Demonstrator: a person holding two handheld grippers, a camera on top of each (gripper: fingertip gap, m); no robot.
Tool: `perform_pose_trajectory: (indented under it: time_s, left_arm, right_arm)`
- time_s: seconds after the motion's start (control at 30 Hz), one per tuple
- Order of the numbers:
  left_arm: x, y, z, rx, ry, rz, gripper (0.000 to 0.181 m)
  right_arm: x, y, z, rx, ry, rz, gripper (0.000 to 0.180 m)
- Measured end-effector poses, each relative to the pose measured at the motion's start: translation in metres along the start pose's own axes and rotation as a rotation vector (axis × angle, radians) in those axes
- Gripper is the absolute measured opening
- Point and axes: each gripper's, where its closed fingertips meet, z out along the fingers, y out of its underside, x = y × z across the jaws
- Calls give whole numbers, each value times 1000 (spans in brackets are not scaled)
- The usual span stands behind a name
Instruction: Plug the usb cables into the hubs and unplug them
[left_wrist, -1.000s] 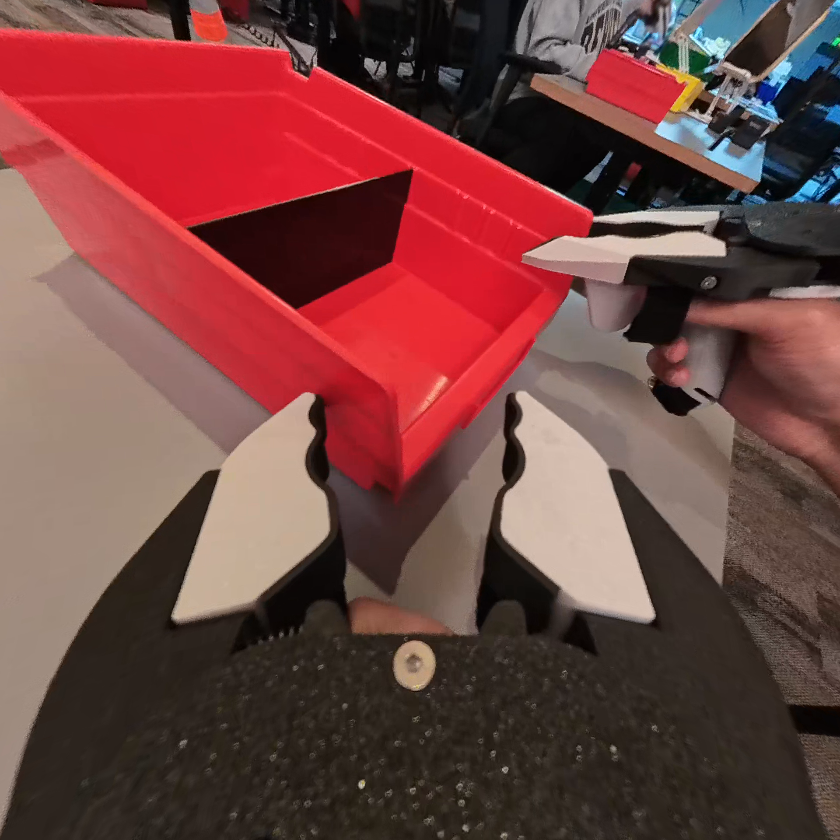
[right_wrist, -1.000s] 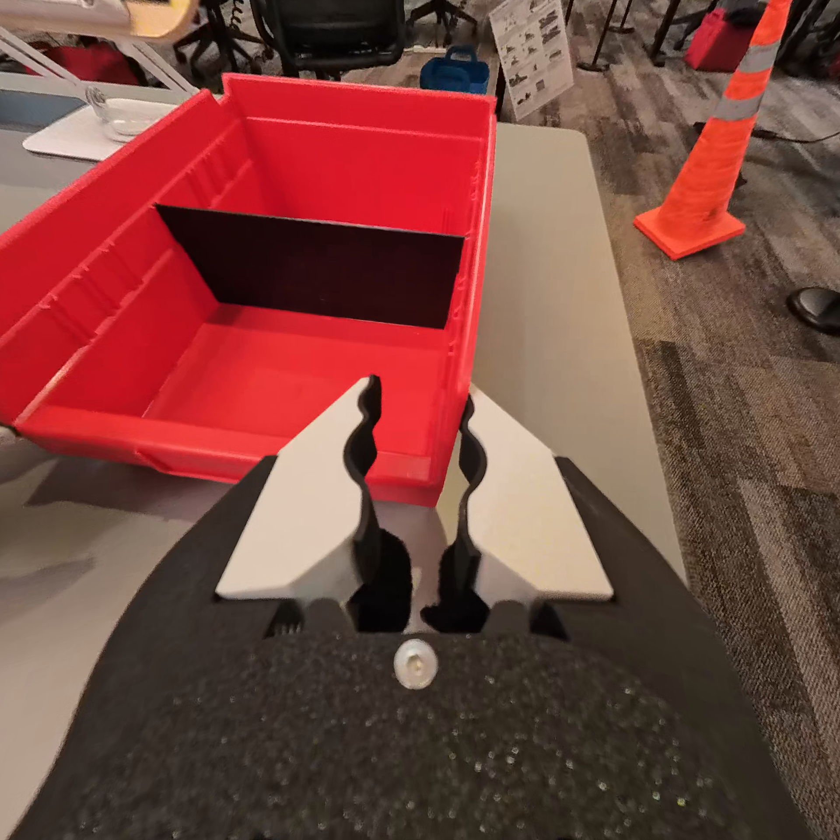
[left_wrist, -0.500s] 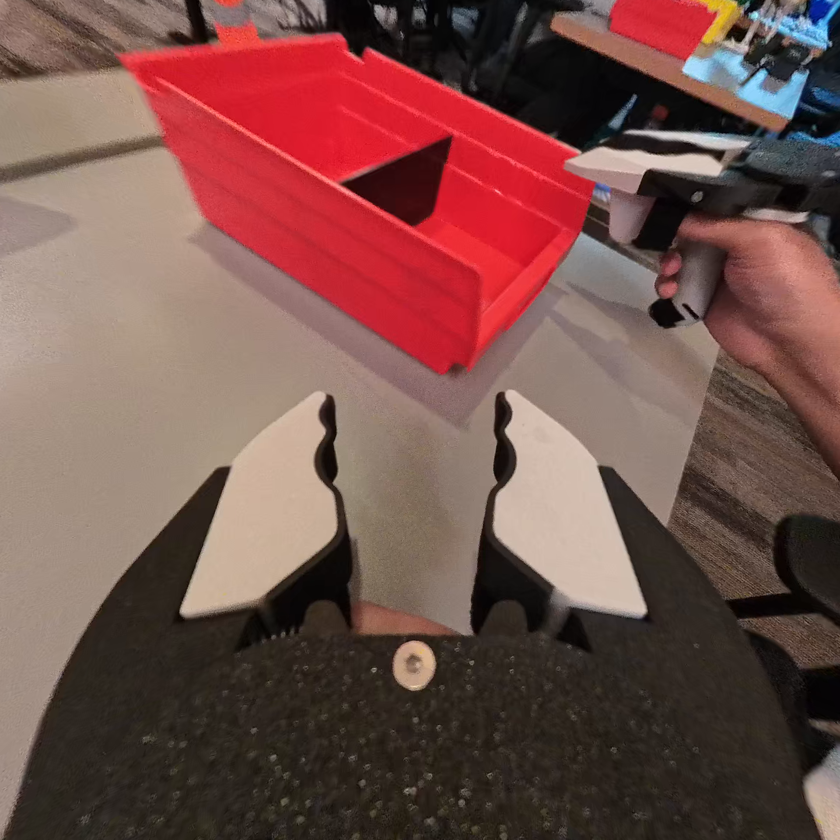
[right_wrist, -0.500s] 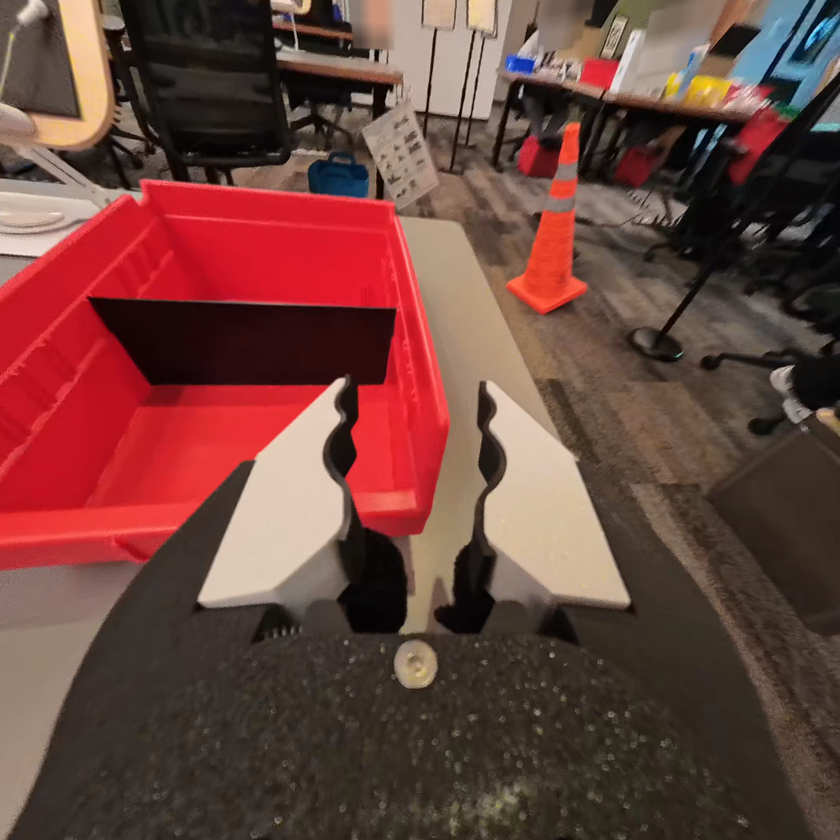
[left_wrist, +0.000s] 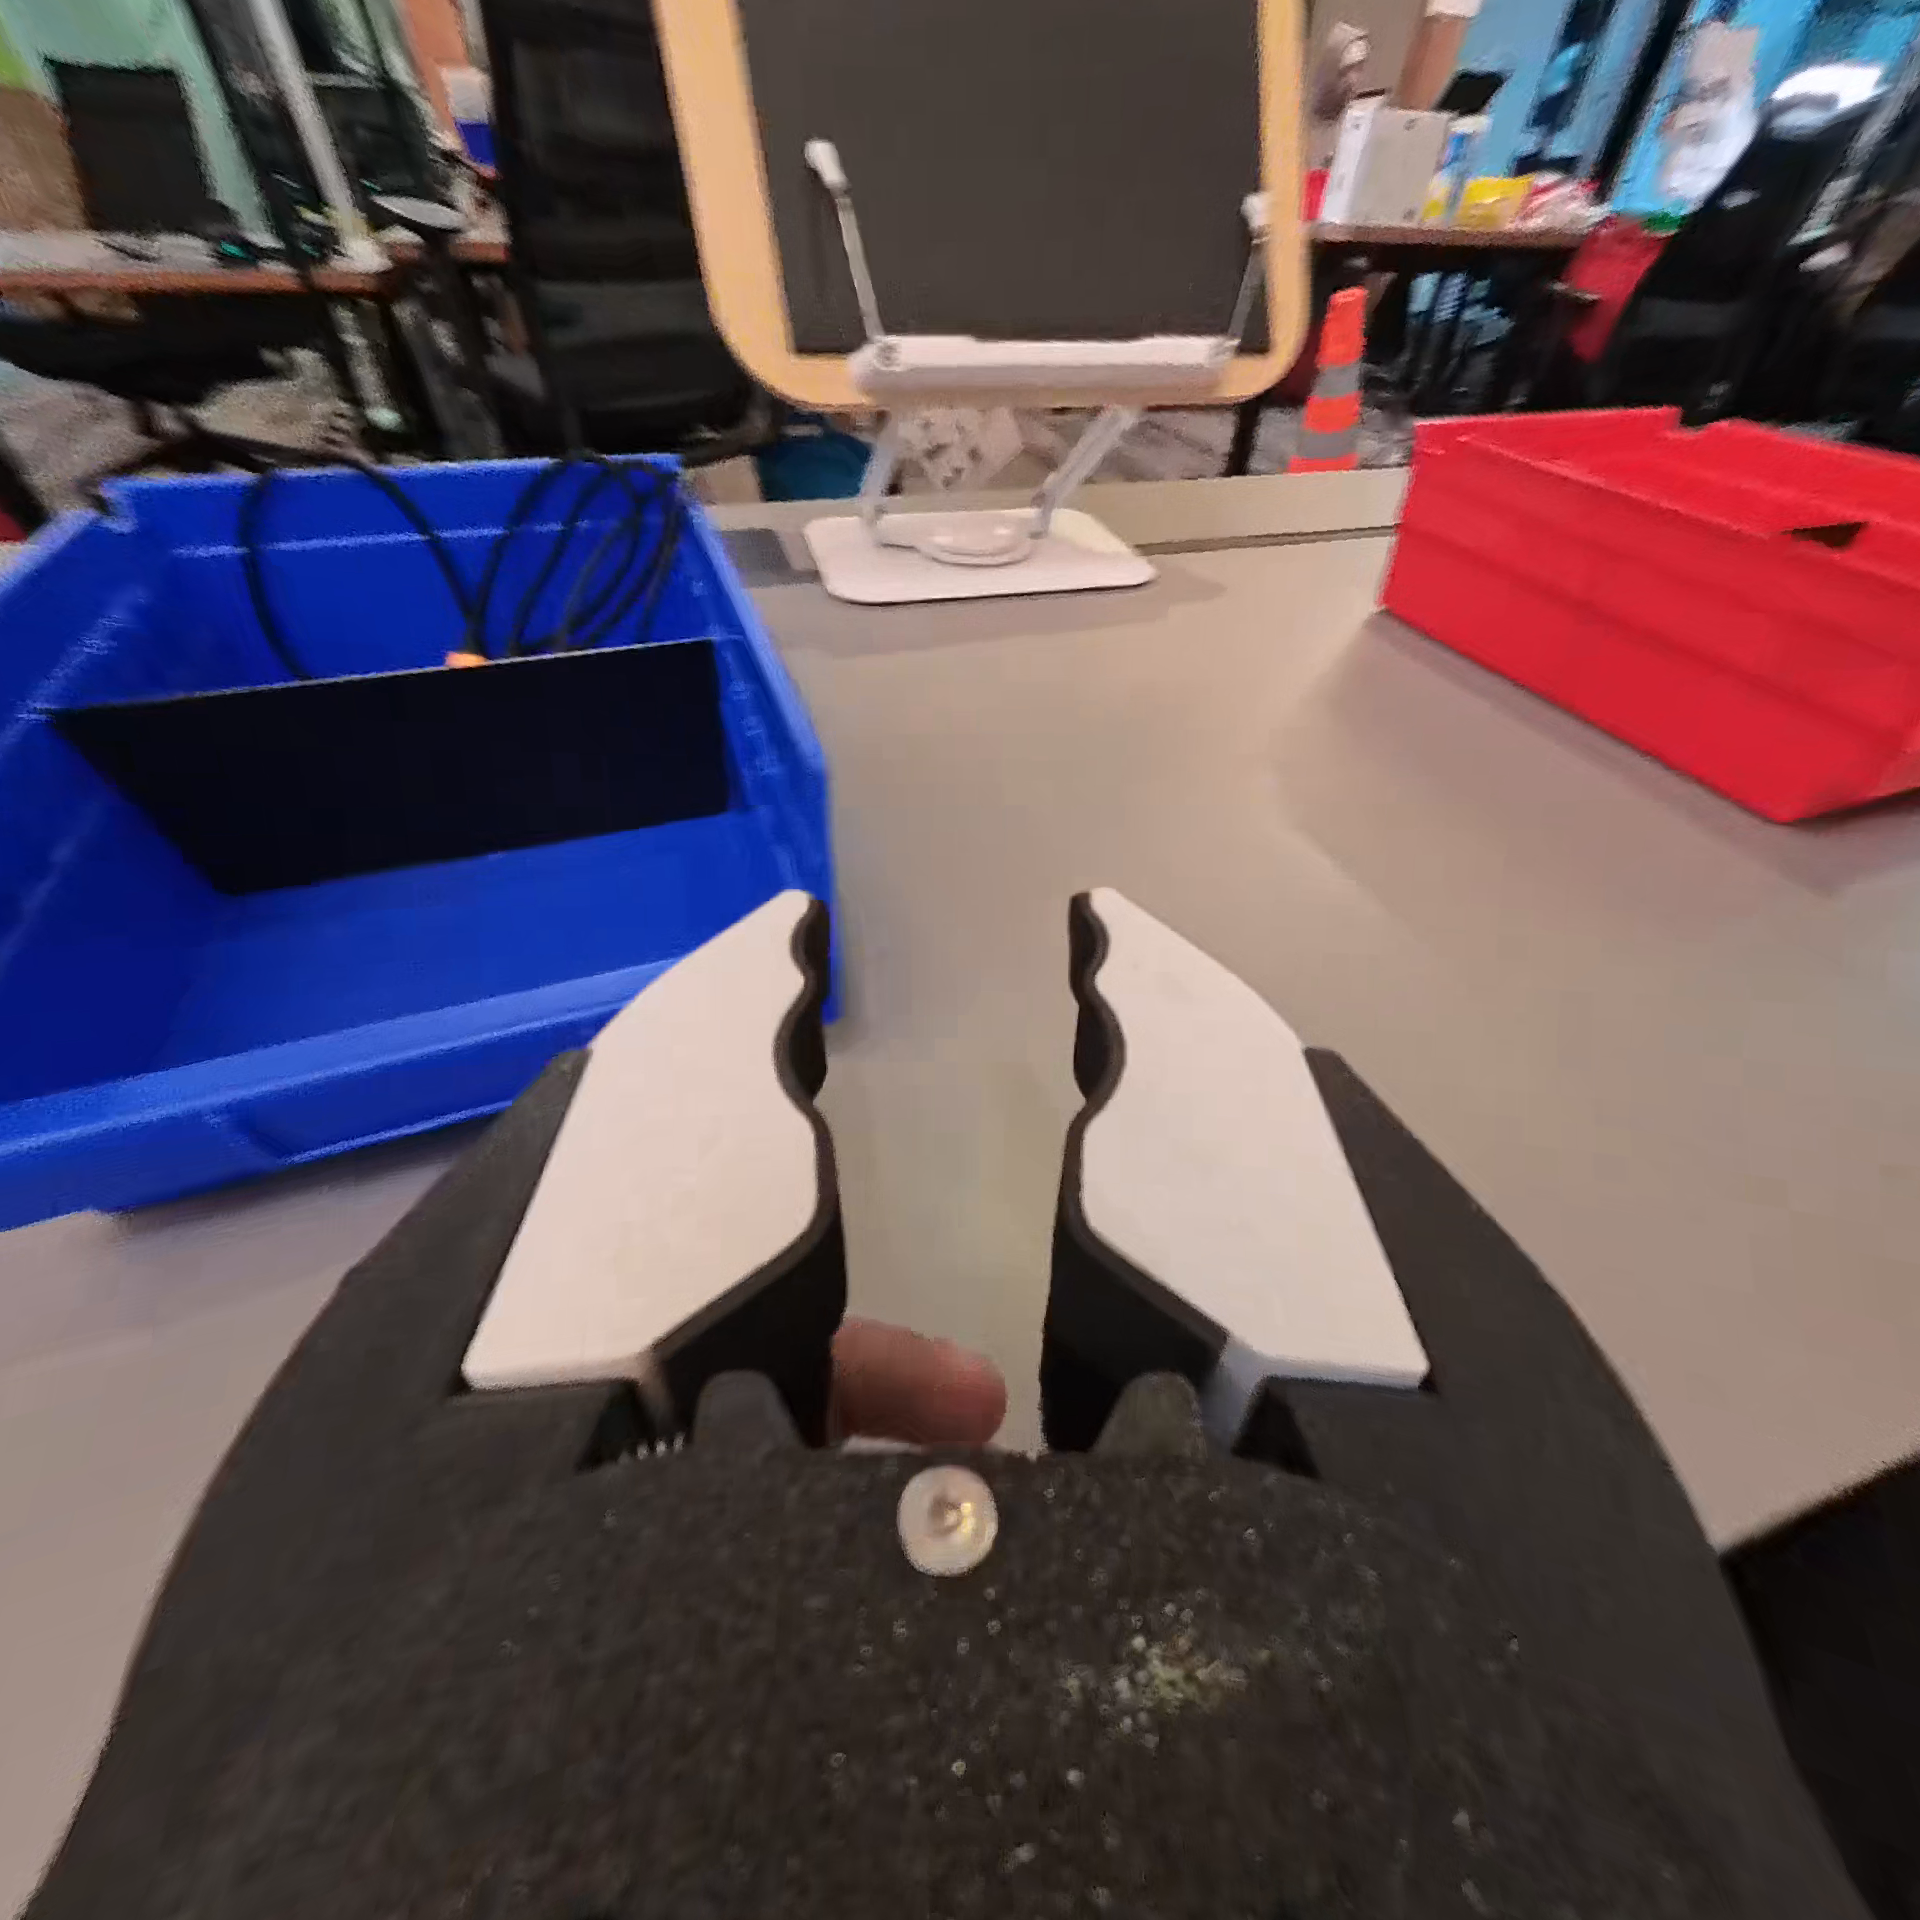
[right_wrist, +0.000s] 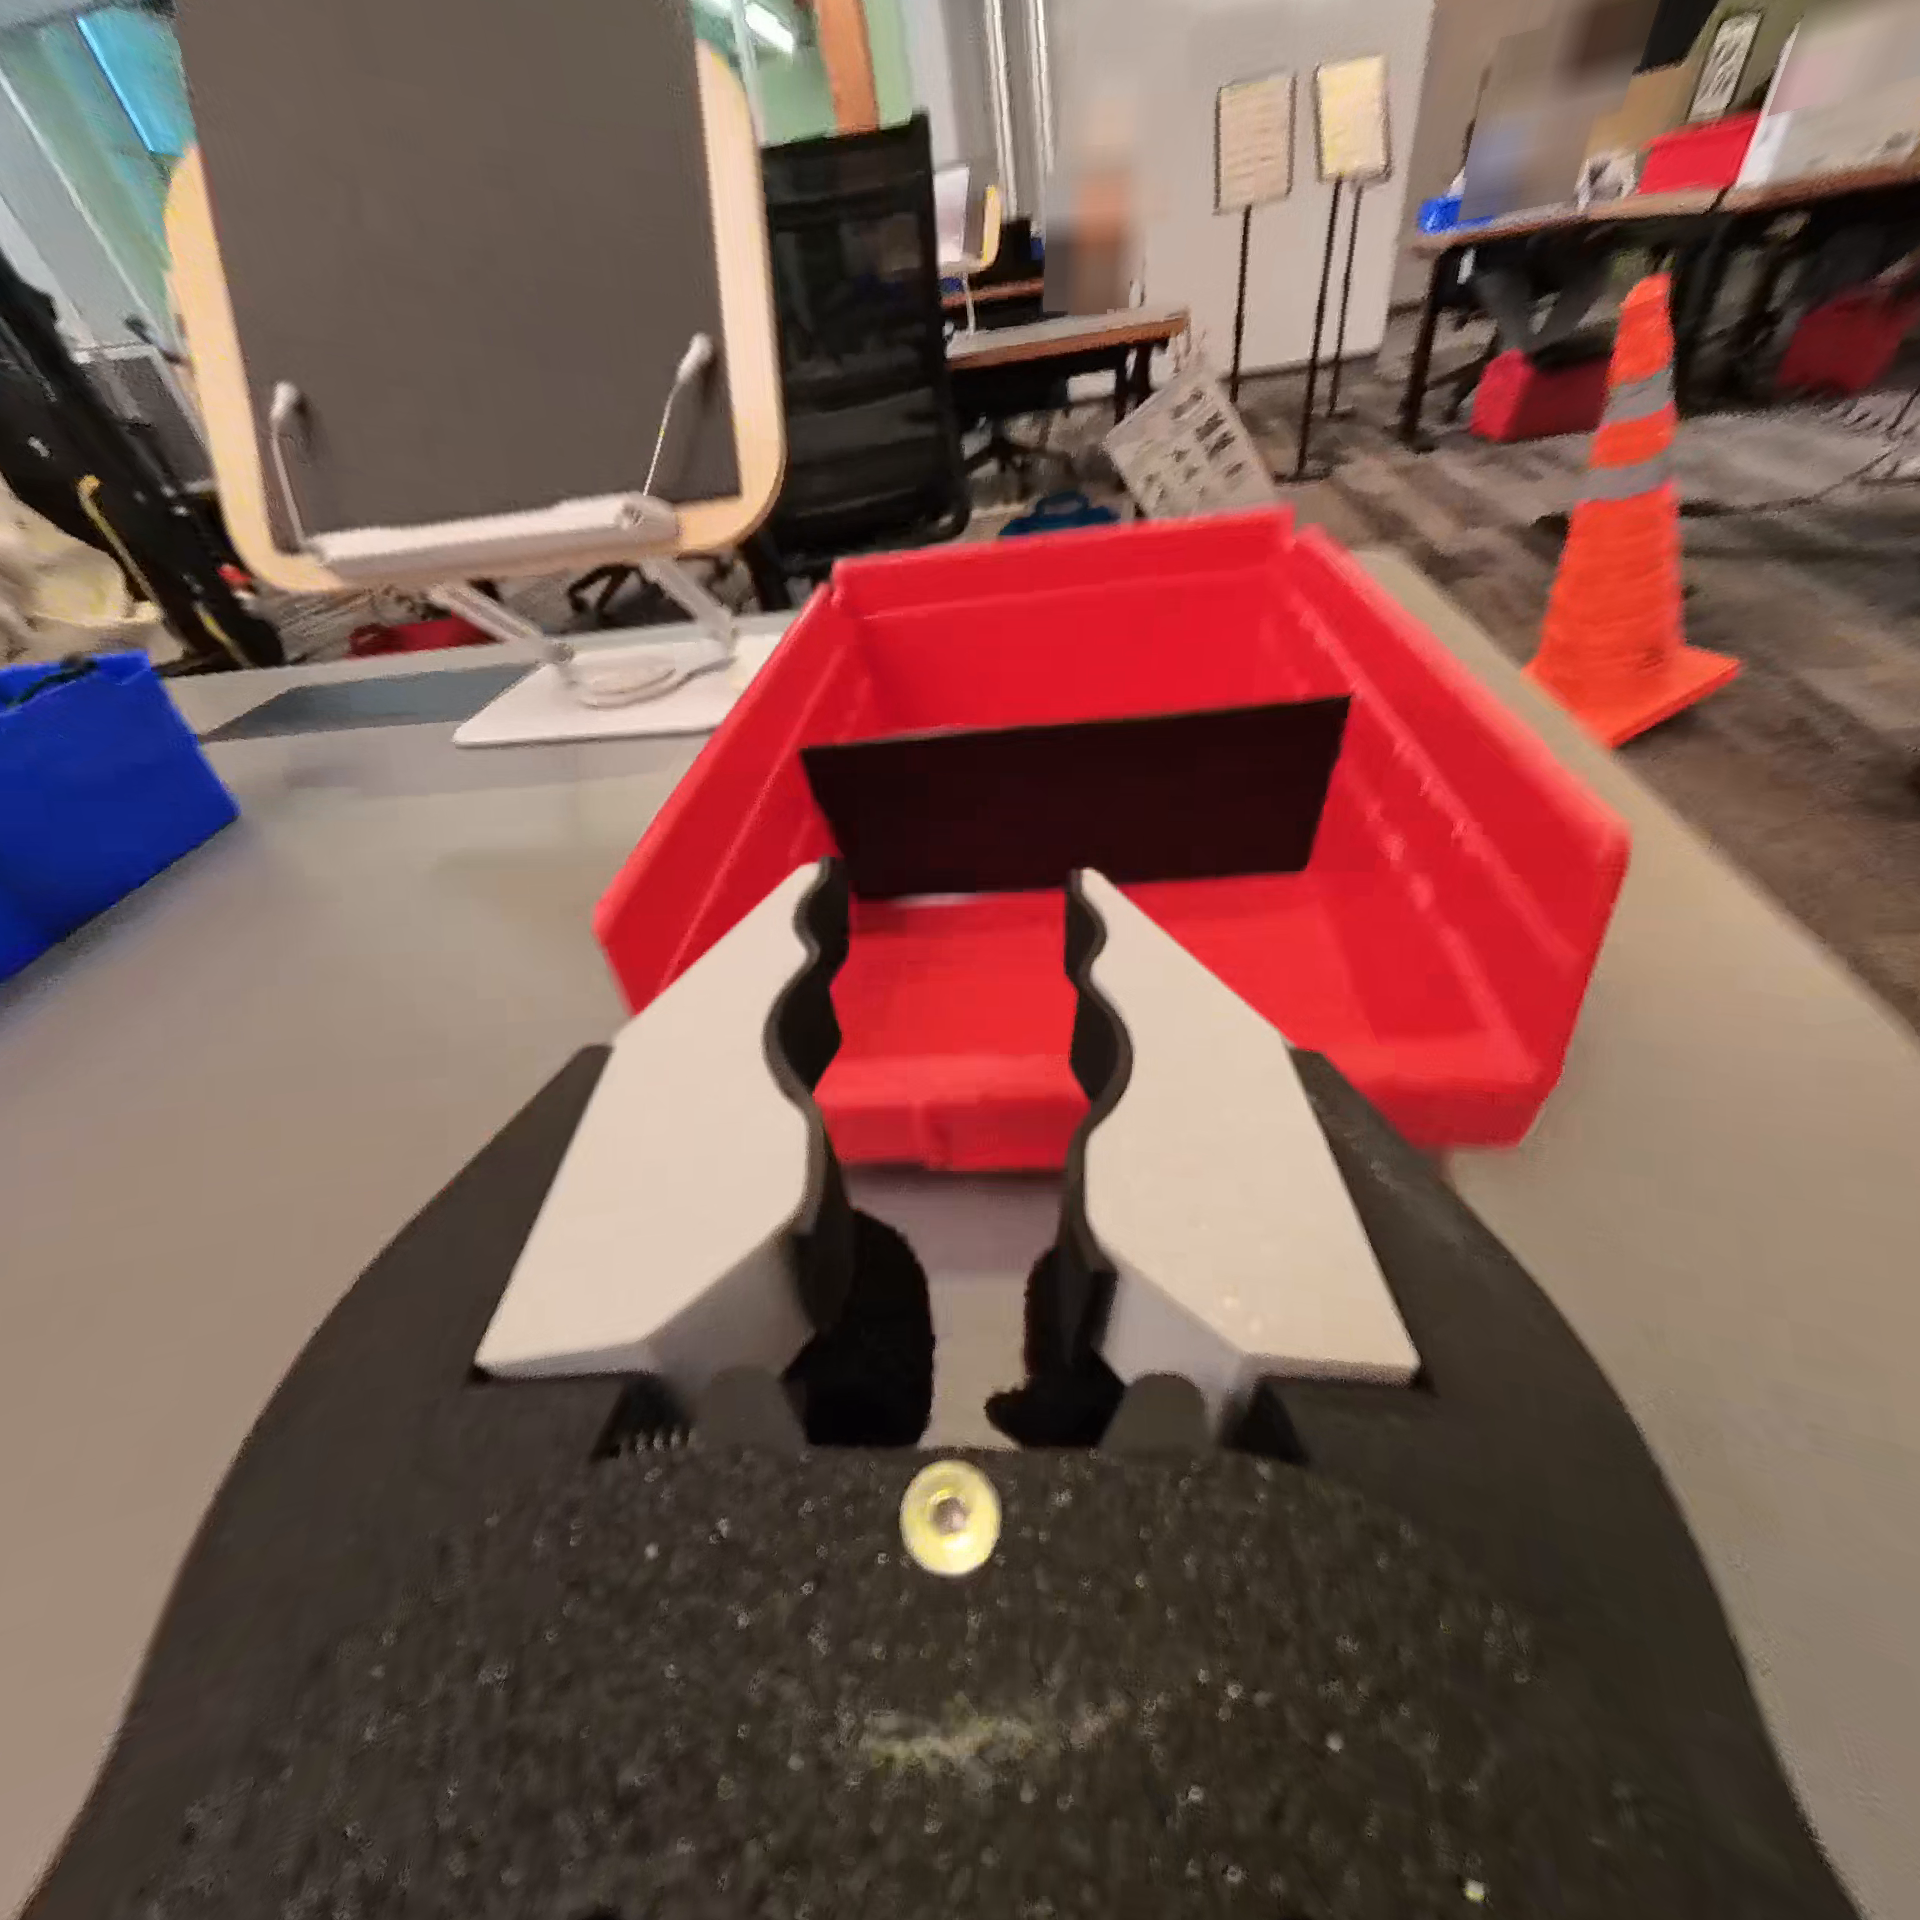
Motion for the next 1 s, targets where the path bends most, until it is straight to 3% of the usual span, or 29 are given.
perform_pose_trajectory:
  time_s: [0.17,0.4,0.53,0.6,0.77,0.87,1.0]
  left_arm:
    - [-15,19,12,-87,39,3,40]
    - [-29,25,4,-106,51,-139,37]
    - [-19,26,9,-121,107,-100,42]
    - [-5,25,12,-141,170,-82,52]
    - [37,-19,5,-87,529,-171,49]
    - [19,-59,11,-112,639,-14,45]
    - [-35,-77,52,-334,703,361,43]
  right_arm:
    - [-11,31,-12,-112,-41,27,35]
    - [-20,42,9,-173,-75,-114,36]
    - [-36,52,13,-213,-108,-199,36]
    - [-44,54,12,-218,-127,-252,36]
    - [-58,58,10,-218,-144,-387,36]
    - [-62,60,10,-220,-148,-425,36]
    - [-60,60,9,-221,-145,-427,37]
